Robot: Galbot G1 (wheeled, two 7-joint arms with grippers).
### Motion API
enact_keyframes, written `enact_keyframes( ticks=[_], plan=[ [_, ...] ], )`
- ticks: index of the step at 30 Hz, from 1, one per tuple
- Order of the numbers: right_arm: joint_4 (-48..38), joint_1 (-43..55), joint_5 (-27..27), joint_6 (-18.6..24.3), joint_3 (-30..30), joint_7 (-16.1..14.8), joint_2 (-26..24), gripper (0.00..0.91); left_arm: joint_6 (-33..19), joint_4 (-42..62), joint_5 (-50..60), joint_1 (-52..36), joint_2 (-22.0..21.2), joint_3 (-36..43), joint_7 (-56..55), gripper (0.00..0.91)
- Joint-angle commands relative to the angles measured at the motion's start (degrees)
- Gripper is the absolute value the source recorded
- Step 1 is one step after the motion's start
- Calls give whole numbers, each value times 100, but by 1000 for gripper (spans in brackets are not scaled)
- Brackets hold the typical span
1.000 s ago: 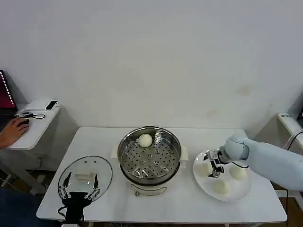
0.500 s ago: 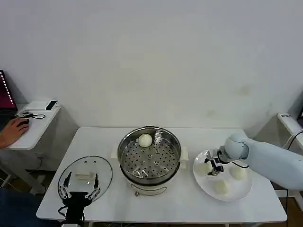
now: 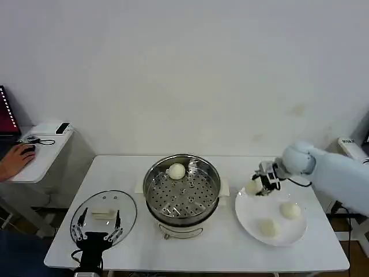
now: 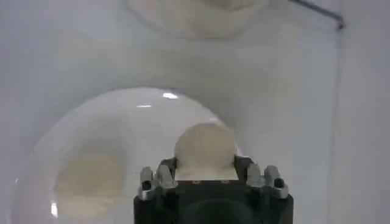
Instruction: Take steamed baozi put them in steamer then cover it.
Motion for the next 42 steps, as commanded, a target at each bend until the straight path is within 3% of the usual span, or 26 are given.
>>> enact_keyframes(
  ticks=[1, 10, 18, 25, 42],
  plan=[
    [280, 1364, 500, -46, -421, -45, 127, 645, 10, 26, 1, -60, 6, -1, 5, 907],
    [680, 2450, 1804, -552, -1047, 293, 1465, 645, 16, 4, -16, -156, 47, -61, 8, 907],
    [361, 1950, 2692, -1225, -1117, 882, 2678, 655, 48, 29, -38, -262, 47, -125, 11, 907],
    [-3, 1464, 3193, -1646, -1168, 1095, 3475, 655, 37, 50, -34, -274, 1, -166, 7, 907],
    [-721, 909, 3153, -1947, -1236, 1142, 4161, 655, 8, 37, -59, -291, -54, -260, 1, 907]
  ],
)
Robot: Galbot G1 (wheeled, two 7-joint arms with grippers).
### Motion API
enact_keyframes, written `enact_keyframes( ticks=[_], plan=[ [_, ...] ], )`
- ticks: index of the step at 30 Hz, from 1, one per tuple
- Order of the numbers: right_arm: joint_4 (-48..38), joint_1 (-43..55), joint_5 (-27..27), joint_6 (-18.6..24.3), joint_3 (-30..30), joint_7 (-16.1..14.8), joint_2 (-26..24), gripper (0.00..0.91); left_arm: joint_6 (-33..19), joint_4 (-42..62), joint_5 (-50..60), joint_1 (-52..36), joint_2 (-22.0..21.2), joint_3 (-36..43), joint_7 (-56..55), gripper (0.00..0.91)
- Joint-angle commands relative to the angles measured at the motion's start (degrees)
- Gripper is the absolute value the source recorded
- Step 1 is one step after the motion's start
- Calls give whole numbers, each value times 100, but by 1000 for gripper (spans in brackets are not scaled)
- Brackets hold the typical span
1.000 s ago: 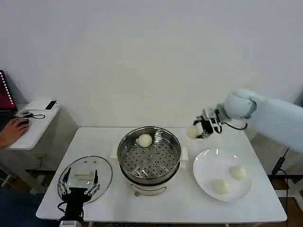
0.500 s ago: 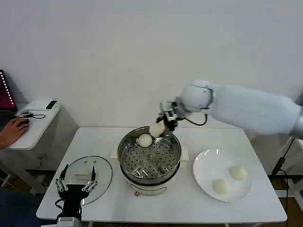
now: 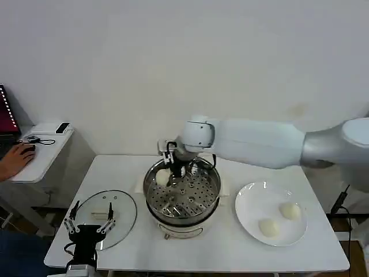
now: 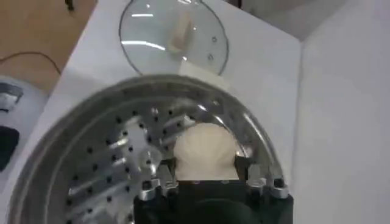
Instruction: Take steamed baozi put them in steamer then cover it.
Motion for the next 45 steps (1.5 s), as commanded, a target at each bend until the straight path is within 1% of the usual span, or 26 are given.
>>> enact_keyframes(
  ticks=[1, 10, 11, 13, 14, 19, 24, 29, 32, 33, 35, 36, 37, 38, 39, 40, 41, 43, 45],
  plan=[
    [-282, -185, 153, -178, -33, 79, 416, 655, 3, -8, 1, -8, -1, -5, 1, 907],
    [-342, -265, 82, -167, -43, 71, 429, 655, -22, 46, -2, -11, 11, 9, 0, 907],
    [-365, -264, 36, -166, -47, 67, 437, 685, -21, 45, -3, -19, 5, 12, 0, 907],
    [-400, -263, -28, -159, -64, 37, 442, 806, -18, 38, -2, -25, -2, 23, -2, 907],
    [-409, -264, -51, -157, -70, 19, 435, 907, -19, 32, -1, -20, -9, 32, -3, 907],
    [-363, -249, -98, -86, -21, -27, 349, 907, -21, 20, 8, 11, -13, 41, -7, 907],
    [-139, -20, -108, -14, -25, -76, 93, 907, -9, 9, 37, -4, -20, 80, -5, 907],
    [398, 342, -66, 112, 40, -139, -684, 907, -4, 13, 42, 6, -10, 107, -1, 907],
    [809, 563, -228, 241, -10, -282, -1302, 907, 2, -1, 37, 16, 10, 102, 5, 907],
    [1007, 631, -296, 288, -8, -352, -1620, 907, 3, -12, 31, 27, 17, 96, 5, 907],
    [1302, 787, -431, 374, 1, -478, -2090, 907, 0, -19, 26, 55, 40, 87, 10, 907],
    [1449, 889, -521, 451, 5, -598, -2350, 907, -1, -17, 24, 71, 54, 89, 11, 907],
    [1506, 914, -568, 494, 3, -680, -2503, 907, 0, -14, 25, 72, 57, 91, 12, 907],
    [1608, 1004, -669, 595, -17, -773, -2695, 907, 0, -6, 26, 75, 64, 99, 12, 907],
    [1728, 1066, -826, 735, -44, -921, -3022, 907, 0, 11, 29, 69, 68, 113, 11, 907],
    [1781, 1111, -957, 866, -89, -983, -3238, 907, 1, 19, 31, 58, 68, 127, 10, 907],
    [1830, 1138, -1080, 916, -114, -1048, -3356, 907, 2, 29, 34, 53, 66, 135, 12, 907],
    [1961, 1133, -1353, 1029, -196, -1119, -3790, 907, 2, 49, 38, 46, 62, 166, 11, 907],
    [2098, 1068, -1844, 1189, -336, -1228, -4266, 907, 2, 64, 45, 50, 61, 191, 16, 907]
  ],
)
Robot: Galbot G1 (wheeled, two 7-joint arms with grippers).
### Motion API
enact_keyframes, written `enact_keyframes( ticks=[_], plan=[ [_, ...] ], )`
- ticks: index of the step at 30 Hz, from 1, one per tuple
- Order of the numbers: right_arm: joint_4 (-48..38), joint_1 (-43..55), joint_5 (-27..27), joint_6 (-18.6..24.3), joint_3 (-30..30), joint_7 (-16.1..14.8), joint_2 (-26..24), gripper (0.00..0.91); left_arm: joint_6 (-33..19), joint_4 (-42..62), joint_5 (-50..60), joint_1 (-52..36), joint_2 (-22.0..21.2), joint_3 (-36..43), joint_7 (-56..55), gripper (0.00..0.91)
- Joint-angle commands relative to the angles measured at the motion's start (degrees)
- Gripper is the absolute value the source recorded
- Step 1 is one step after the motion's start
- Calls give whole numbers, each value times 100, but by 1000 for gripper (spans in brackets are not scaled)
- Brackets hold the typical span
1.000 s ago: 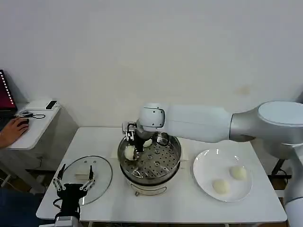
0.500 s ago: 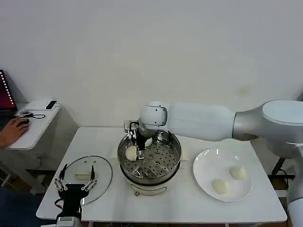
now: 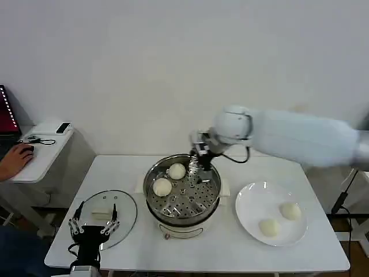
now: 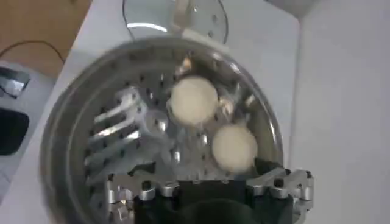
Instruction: Take steamed baozi put them in steamer then cover it.
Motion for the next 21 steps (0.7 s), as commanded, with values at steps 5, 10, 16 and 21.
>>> enact_keyframes(
  ticks=[5, 10, 16, 21],
  plan=[
    [848, -109, -1802, 899, -207, -520, -2383, 907, -9, 49, 26, 55, -17, 77, 1, 907],
    [971, -768, -2431, 1203, 61, -522, -3010, 907, -22, 47, 58, 135, -25, 85, -1, 907],
    [1009, -2186, -2908, 1522, 906, -543, -3520, 907, -24, 66, 117, 164, -48, 118, 9, 907],
    [864, -3567, -3273, 1635, 1977, -408, -3611, 907, -43, 44, 168, 240, -75, 129, 1, 907]
  ],
)
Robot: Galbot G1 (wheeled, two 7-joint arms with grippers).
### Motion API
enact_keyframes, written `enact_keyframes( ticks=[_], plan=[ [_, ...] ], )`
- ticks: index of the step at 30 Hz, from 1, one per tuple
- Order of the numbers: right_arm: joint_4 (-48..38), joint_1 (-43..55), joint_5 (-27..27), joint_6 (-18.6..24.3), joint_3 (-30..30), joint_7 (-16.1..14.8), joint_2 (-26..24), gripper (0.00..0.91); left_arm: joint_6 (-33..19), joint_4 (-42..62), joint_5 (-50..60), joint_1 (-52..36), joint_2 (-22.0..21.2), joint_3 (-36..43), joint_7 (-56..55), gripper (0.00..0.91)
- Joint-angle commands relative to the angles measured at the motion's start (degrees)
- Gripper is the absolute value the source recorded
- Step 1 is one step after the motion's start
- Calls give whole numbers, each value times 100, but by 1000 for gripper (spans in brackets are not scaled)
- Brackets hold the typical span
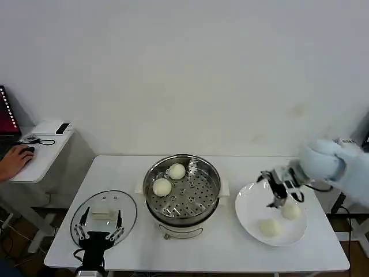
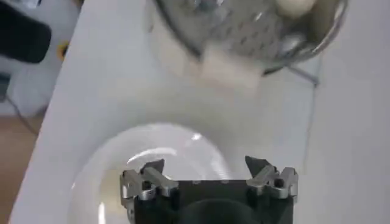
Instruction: Take steamed baozi put them in steamer then cover it.
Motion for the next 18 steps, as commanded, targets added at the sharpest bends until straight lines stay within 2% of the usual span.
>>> enact_keyframes(
  ticks=[1, 8, 18],
  plan=[
    [30, -1911, -841, 365, 1225, 15, -739, 907, -9, -29, 20, 57, 2, 4, -5, 907],
    [-148, -3112, -897, 392, 2200, -2, -511, 907, -22, -58, 51, 141, -4, -30, -13, 907],
    [-413, -3332, -959, 235, 2267, 69, 7, 907, -33, -107, 91, 209, -16, -39, -27, 907]
  ],
)
